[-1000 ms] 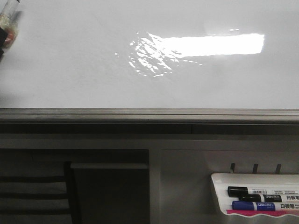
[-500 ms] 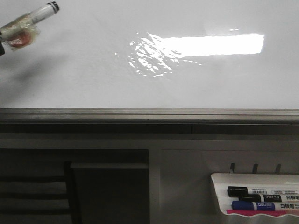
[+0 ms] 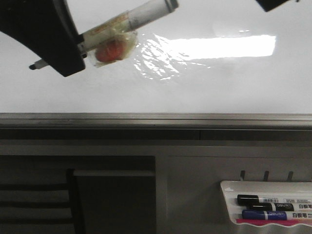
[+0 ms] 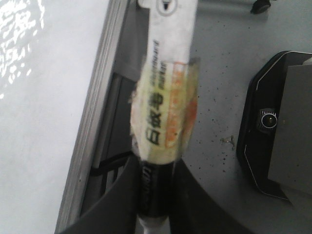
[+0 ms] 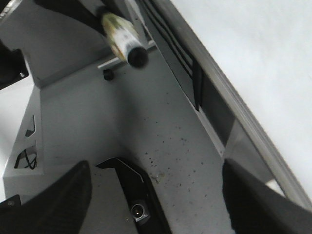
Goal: Write number 7 on whiteboard
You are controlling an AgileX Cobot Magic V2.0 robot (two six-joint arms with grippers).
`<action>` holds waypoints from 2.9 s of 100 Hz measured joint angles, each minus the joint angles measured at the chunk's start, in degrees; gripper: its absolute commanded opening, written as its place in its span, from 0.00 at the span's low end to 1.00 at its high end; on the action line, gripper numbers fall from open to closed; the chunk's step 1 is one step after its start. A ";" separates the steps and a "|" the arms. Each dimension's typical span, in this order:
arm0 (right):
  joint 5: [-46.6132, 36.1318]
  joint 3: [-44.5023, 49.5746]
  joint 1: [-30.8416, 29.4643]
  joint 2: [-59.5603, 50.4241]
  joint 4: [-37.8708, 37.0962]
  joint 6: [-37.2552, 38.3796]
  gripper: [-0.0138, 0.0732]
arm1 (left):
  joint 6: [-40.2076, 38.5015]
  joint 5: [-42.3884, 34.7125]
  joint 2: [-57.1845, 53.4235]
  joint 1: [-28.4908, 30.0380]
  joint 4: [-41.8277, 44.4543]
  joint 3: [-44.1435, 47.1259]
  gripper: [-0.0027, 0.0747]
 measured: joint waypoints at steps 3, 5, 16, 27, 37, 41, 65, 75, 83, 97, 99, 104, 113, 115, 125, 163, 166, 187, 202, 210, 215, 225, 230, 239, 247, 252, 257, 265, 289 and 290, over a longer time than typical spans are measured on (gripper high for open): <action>-1.27 0.00 1.27 0.32 0.57 -2.48 0.72 | 0.00 -0.26 0.00 -0.61 0.00 0.00 0.01; -1.84 0.00 2.25 0.54 0.99 -3.37 0.72 | 0.00 -0.57 0.00 -1.00 0.00 0.00 0.01; -7.49 0.00 7.65 1.45 2.25 -7.74 0.72 | 0.00 -0.82 0.00 -2.19 0.00 0.00 0.01; -12.59 -0.09 12.41 2.84 2.55 -9.75 0.71 | 0.00 -1.55 0.00 -2.48 0.00 0.00 0.01; -14.71 -0.71 15.54 4.93 2.55 -11.24 0.65 | 0.09 -2.22 0.00 -2.52 0.00 0.00 0.01; -15.17 -1.19 16.46 5.86 2.55 -11.37 0.61 | 0.09 -2.35 0.00 -2.52 0.00 0.00 0.01; -16.02 -2.72 17.50 9.59 1.94 -11.60 0.51 | 0.21 -2.35 0.00 -2.52 0.00 0.00 0.01; -16.12 -2.72 17.50 9.86 1.43 -11.75 0.51 | 0.21 -2.35 0.00 -2.52 0.00 0.00 0.01; -15.76 -2.72 17.50 9.86 0.85 -11.75 0.51 | 0.21 -2.35 0.00 -2.52 0.00 0.00 0.01; -15.14 -2.72 17.50 9.86 0.23 -11.75 0.49 | 0.21 -2.35 0.00 -2.52 0.00 0.00 0.01; -15.14 -2.72 17.50 9.86 0.23 -11.75 0.48 | 0.21 -2.35 0.00 -2.52 0.00 0.00 0.01; -15.02 -2.72 17.50 9.86 0.19 -11.75 0.43 | 0.21 -2.35 0.00 -2.52 0.00 0.00 0.01; -15.02 -2.72 17.50 9.86 0.09 -11.75 0.35 | 0.21 -2.35 0.00 -2.52 0.00 0.00 0.01; -15.02 -2.72 17.50 9.86 0.09 -11.75 0.34 | 0.21 -2.35 0.00 -2.52 0.00 0.00 0.01; -15.02 -2.76 17.50 9.86 -0.33 -11.75 0.27 | 0.24 -2.35 0.00 -2.52 0.00 0.00 0.01; -14.70 -3.03 17.50 9.86 -1.61 -11.93 0.10 | 1.41 -2.35 0.00 -2.52 0.19 0.00 0.01; -14.70 -3.03 17.50 9.86 -1.61 -11.93 0.10 | 1.41 -2.35 0.00 -2.52 0.19 0.00 0.01; -14.70 -3.03 17.50 9.86 -1.61 -11.93 0.10 | 1.41 -2.35 0.00 -2.52 0.19 0.00 0.25; -15.26 -3.03 17.50 9.86 -3.13 -10.52 0.10 | -1.25 -3.82 -0.26 -2.52 1.66 0.00 0.46; -16.20 -3.61 17.50 9.45 -6.50 -6.52 0.10 | -4.86 -4.69 -1.29 -1.70 3.28 0.00 0.47; -16.56 -4.36 17.50 8.74 -9.51 -2.99 0.10 | -6.78 -5.16 -2.44 -0.58 3.88 0.00 0.47; -16.70 -5.56 17.50 6.39 -16.39 5.99 0.10 | -10.70 -5.29 -5.64 2.63 4.19 0.00 0.47; -16.60 -5.78 17.50 4.90 -20.12 10.67 0.10 | -12.56 -5.39 -7.79 4.57 4.28 0.29 0.47; -16.22 -5.78 17.50 2.03 -27.51 20.61 0.10 | -15.83 -5.88 -11.52 8.54 4.41 2.12 0.47; -16.36 -5.12 16.78 -0.77 -31.81 28.94 0.10 | -18.38 -6.83 -15.60 12.38 4.41 4.78 0.47; -16.61 -3.83 15.29 -2.48 -33.05 33.59 0.10 | -20.02 -7.44 -17.96 14.56 4.41 6.82 0.47; -17.68 -1.90 13.56 -4.11 -33.47 37.96 0.10 | -21.77 -8.24 -20.25 16.59 4.11 8.99 0.47; -20.93 2.60 10.69 -6.19 -32.71 42.88 0.10 | -23.59 -9.66 -23.67 19.12 2.35 13.00 0.47; -31.61 9.59 8.74 -7.40 -25.15 45.50 0.10 | -24.44 -16.46 -27.81 20.72 -2.03 20.78 0.47; -31.60 9.59 8.74 -7.25 -24.87 45.49 0.10 | -24.44 -16.63 -27.81 20.72 -2.11 20.89 0.47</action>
